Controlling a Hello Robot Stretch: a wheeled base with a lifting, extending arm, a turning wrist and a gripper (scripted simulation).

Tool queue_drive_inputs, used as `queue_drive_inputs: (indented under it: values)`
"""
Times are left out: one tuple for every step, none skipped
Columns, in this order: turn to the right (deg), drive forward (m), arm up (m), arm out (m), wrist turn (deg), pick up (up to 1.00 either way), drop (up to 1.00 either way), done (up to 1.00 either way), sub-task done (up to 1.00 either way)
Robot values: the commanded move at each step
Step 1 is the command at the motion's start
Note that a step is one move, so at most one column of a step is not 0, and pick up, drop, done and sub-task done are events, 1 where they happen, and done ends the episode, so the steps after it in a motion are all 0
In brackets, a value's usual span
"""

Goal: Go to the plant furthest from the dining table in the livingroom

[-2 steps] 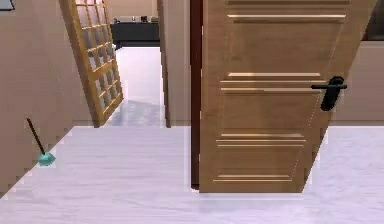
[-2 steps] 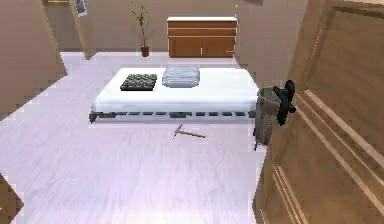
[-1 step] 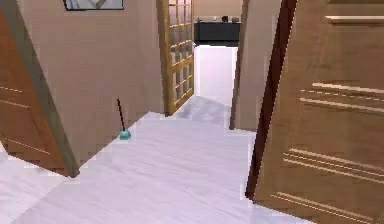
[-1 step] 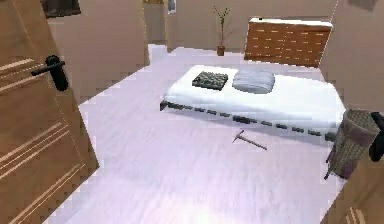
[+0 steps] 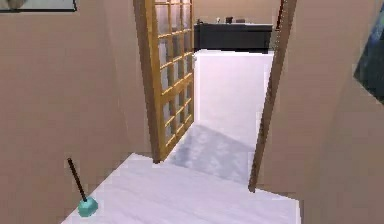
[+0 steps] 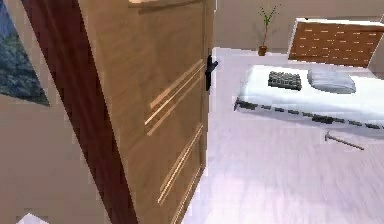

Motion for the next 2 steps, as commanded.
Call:
queue_drive_inputs:
  values:
    - [-15.0, 0.00, 0.00, 0.00, 0.0, 0.00, 0.00, 0.00, 0.00]
    - [0.0, 0.15, 0.00, 0.00, 0.0, 0.00, 0.00, 0.00, 0.00]
